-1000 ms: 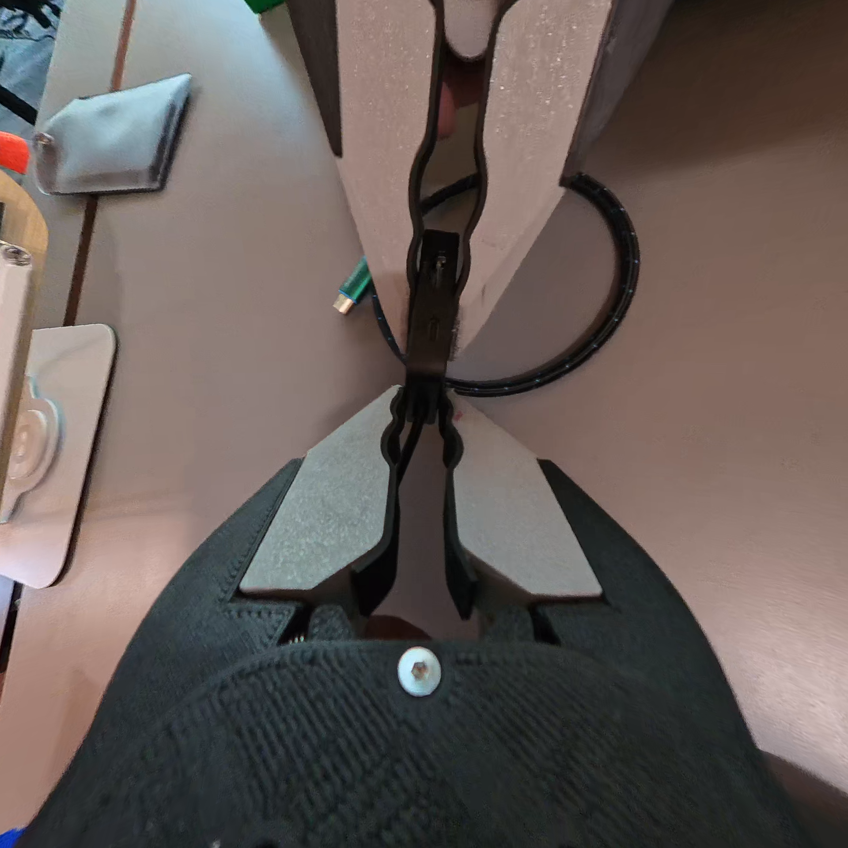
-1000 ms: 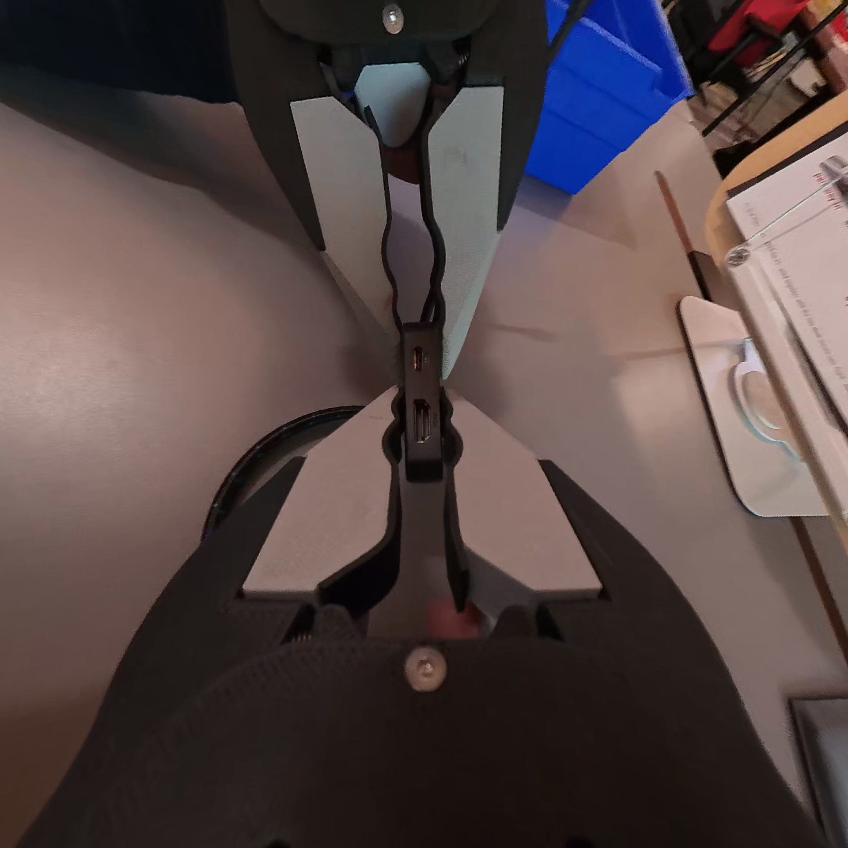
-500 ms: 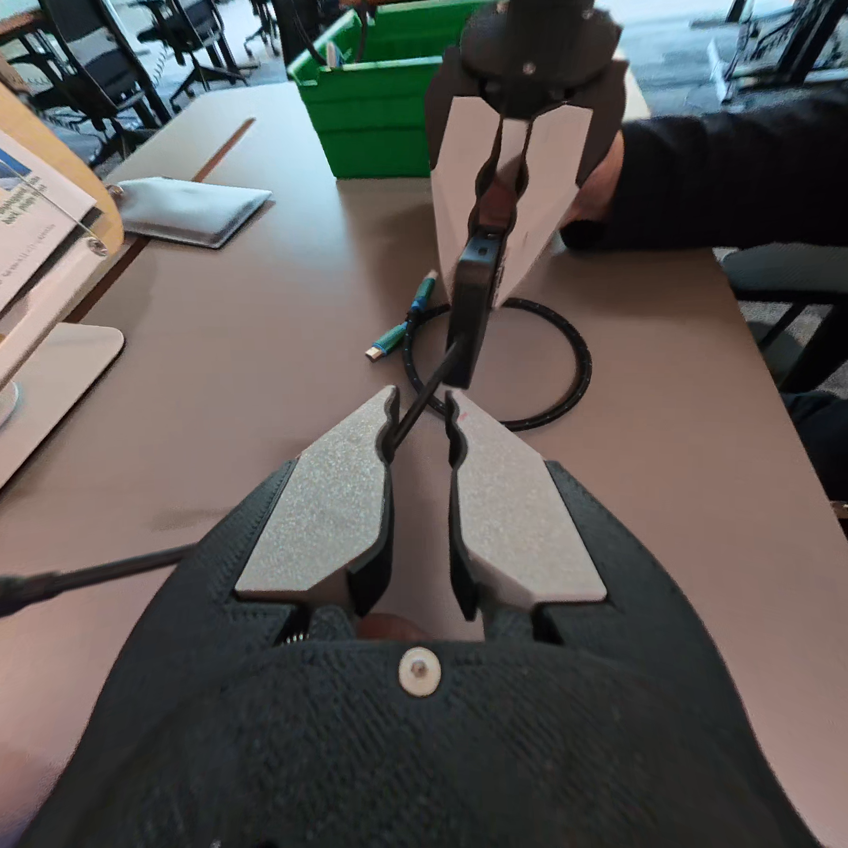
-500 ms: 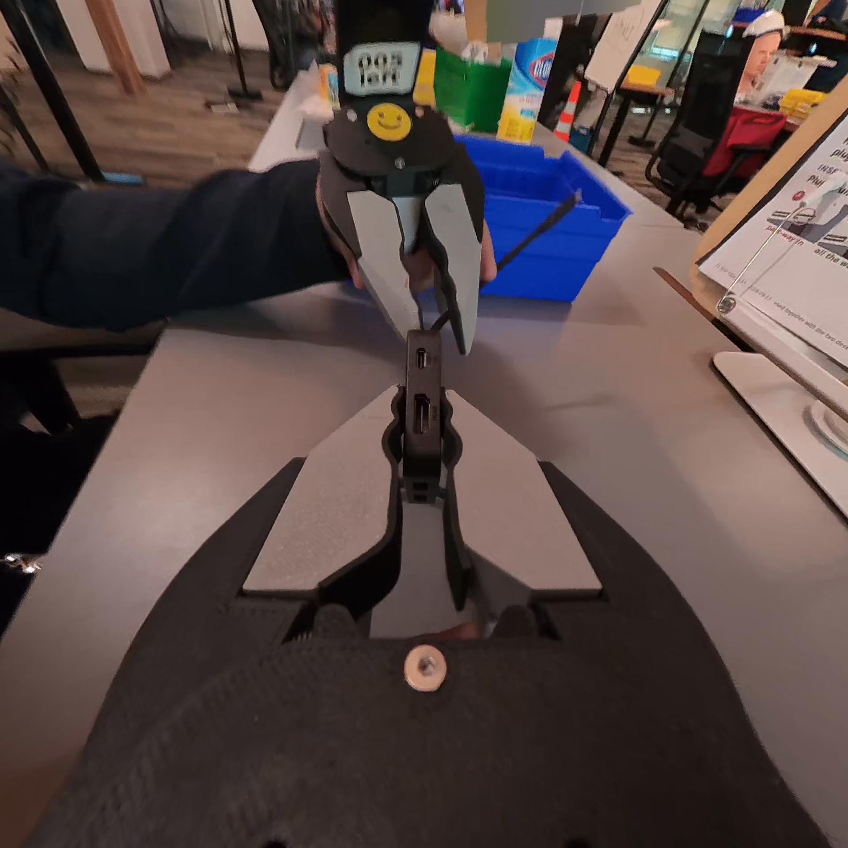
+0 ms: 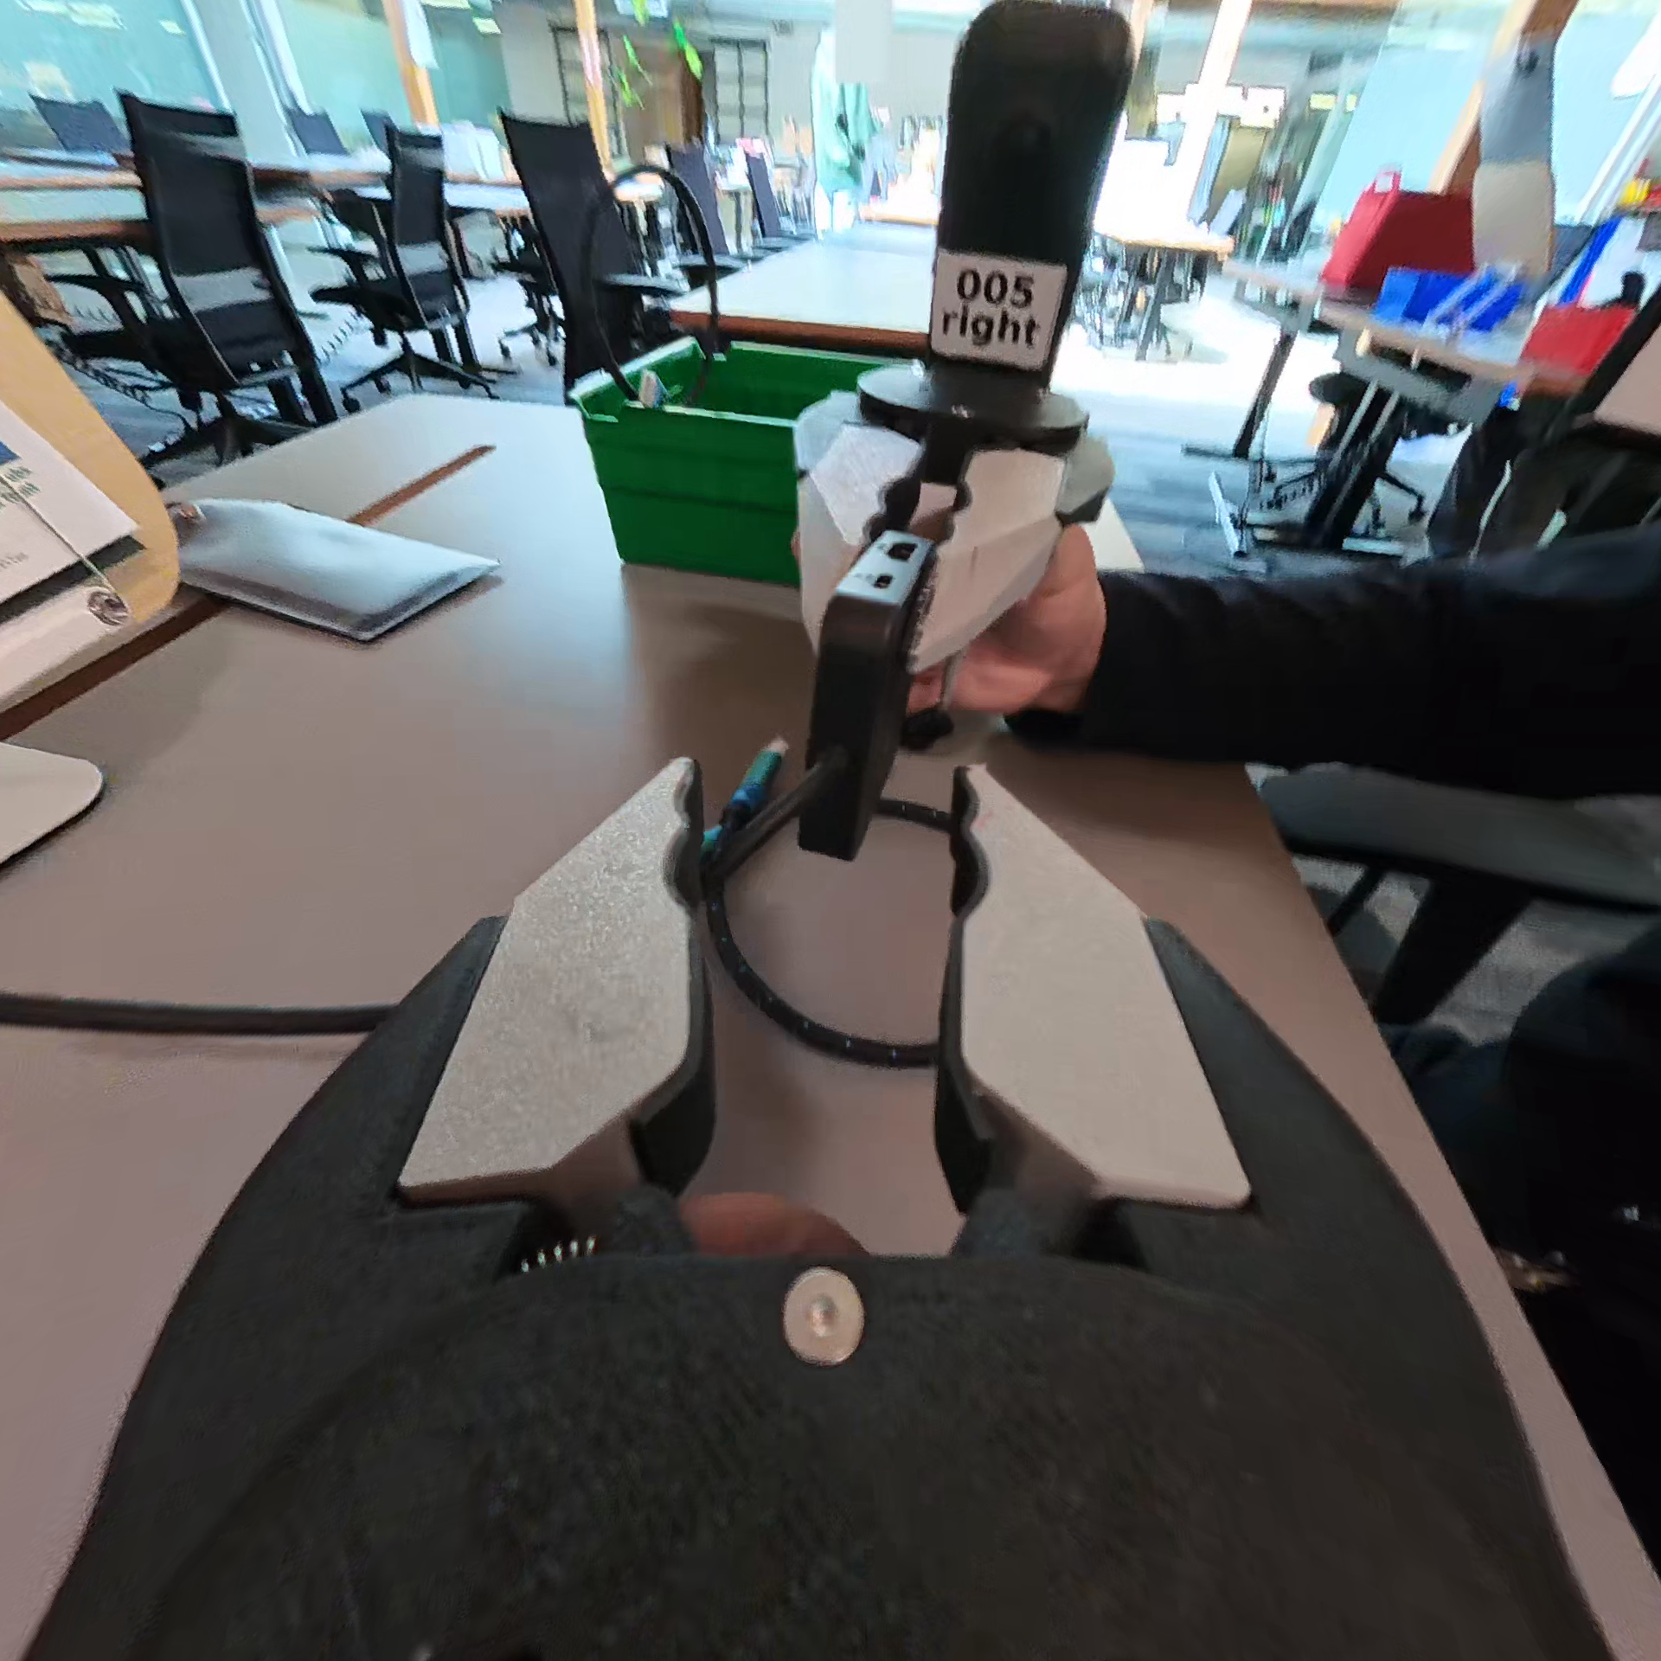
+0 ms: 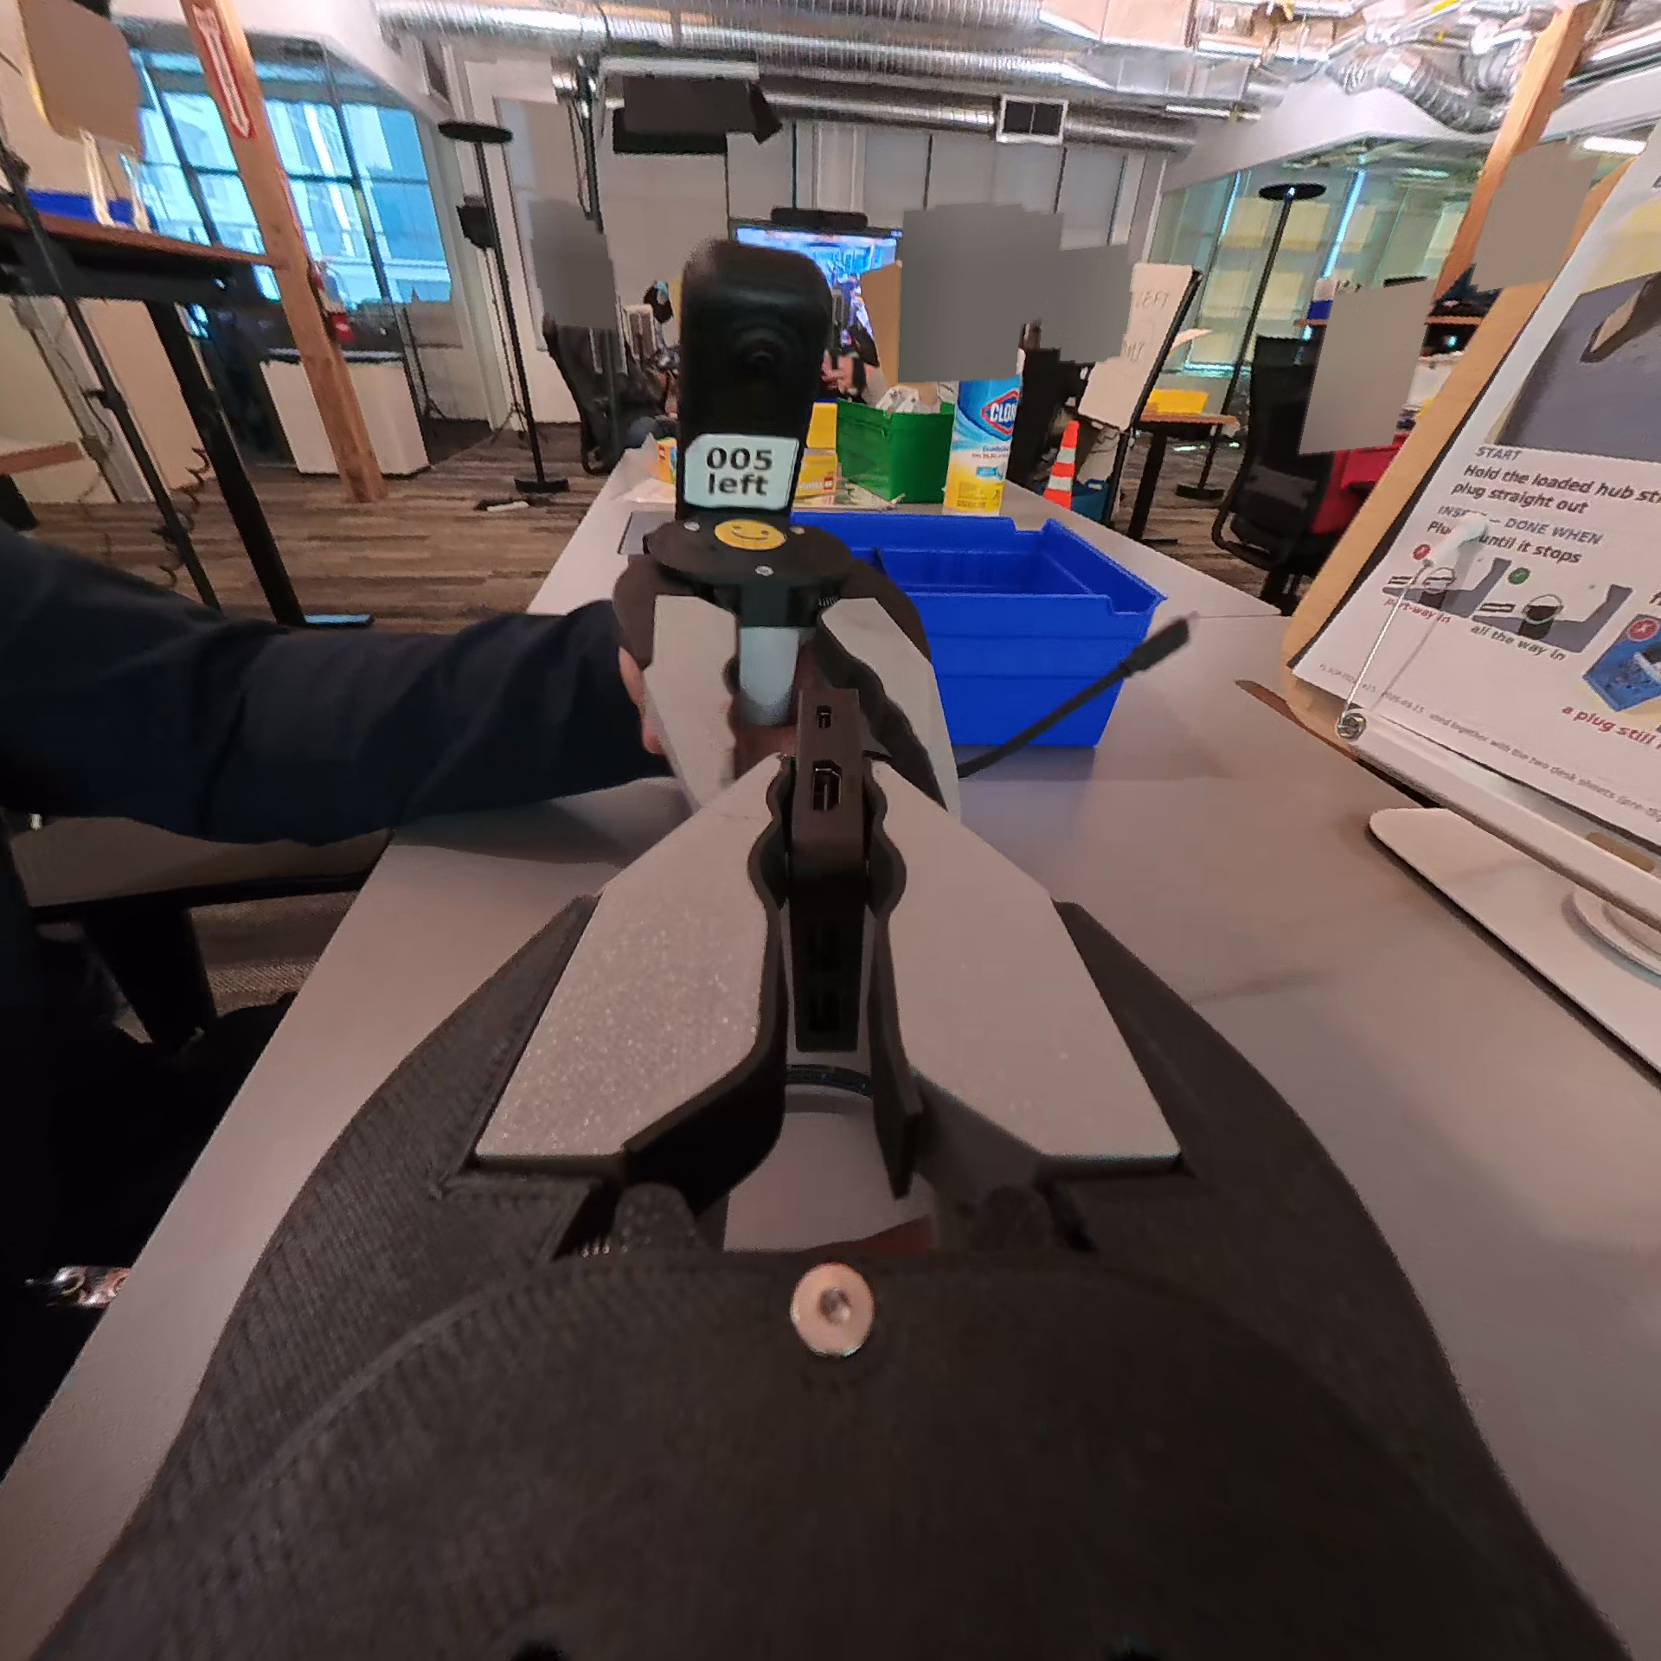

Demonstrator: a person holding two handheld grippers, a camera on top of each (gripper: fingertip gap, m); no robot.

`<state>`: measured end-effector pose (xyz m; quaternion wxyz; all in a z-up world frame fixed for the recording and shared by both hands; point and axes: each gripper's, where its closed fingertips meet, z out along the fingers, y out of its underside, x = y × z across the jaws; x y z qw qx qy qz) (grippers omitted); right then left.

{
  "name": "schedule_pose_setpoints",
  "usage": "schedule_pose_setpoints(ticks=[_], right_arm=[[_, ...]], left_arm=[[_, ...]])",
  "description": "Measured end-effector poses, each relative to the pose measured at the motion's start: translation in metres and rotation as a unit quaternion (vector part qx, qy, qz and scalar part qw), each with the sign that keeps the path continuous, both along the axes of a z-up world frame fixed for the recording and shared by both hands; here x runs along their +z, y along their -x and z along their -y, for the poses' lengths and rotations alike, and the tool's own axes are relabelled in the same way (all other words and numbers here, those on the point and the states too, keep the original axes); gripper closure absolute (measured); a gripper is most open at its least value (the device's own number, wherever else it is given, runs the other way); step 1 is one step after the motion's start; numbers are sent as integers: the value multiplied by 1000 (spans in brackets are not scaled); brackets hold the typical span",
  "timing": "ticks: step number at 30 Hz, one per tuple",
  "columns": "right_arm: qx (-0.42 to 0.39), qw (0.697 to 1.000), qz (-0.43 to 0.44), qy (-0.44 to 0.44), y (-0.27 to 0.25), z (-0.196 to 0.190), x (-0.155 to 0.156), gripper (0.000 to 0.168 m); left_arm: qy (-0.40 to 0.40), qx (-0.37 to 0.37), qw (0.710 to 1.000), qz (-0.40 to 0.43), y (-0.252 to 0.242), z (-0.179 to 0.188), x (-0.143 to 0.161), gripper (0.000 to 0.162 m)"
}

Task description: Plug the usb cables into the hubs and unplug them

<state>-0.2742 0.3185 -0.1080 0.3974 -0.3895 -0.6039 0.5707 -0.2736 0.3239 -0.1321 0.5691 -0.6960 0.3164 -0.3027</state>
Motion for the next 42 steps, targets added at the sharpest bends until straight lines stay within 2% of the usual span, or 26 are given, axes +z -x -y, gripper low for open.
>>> schedule_pose_setpoints(ticks=[3, 8, 10, 14, 21, 28, 36, 41, 42], right_arm=[[10, 1000, -10, 14, -2, 2, 5, 159], [32, 999, -14, 18, -1, 11, 5, 159], [46, 999, -16, 19, -1, 18, 6, 158], [55, 998, -21, 15, 0, 24, 8, 159], [65, 998, -26, 1, -7, 24, 14, 158], [16, 988, 68, -135, -3, 17, -26, 155], [15, 986, 110, -125, 2, 13, -45, 158], [6, 993, 104, -63, 2, 3, -32, 152], [-8, 993, 101, -56, 0, -4, -29, 147]], left_arm=[[-6, 6, 1000, 9, -2, -3, 2, 118], [4, 6, 1000, -11, -12, -6, -11, 114], [10, -10, 999, -31, -19, -4, -20, 117], [-1, -70, 996, -53, -35, 10, -23, 151], [-21, -50, 995, -82, -35, 7, -17, 151], [-8, -39, 985, -170, -21, 6, -42, 150], [1, -26, 980, -195, -21, -3, -59, 150], [-1, -6, 985, -174, -15, -6, -46, 151], [0, 10, 984, -180, -8, -9, -45, 151]])
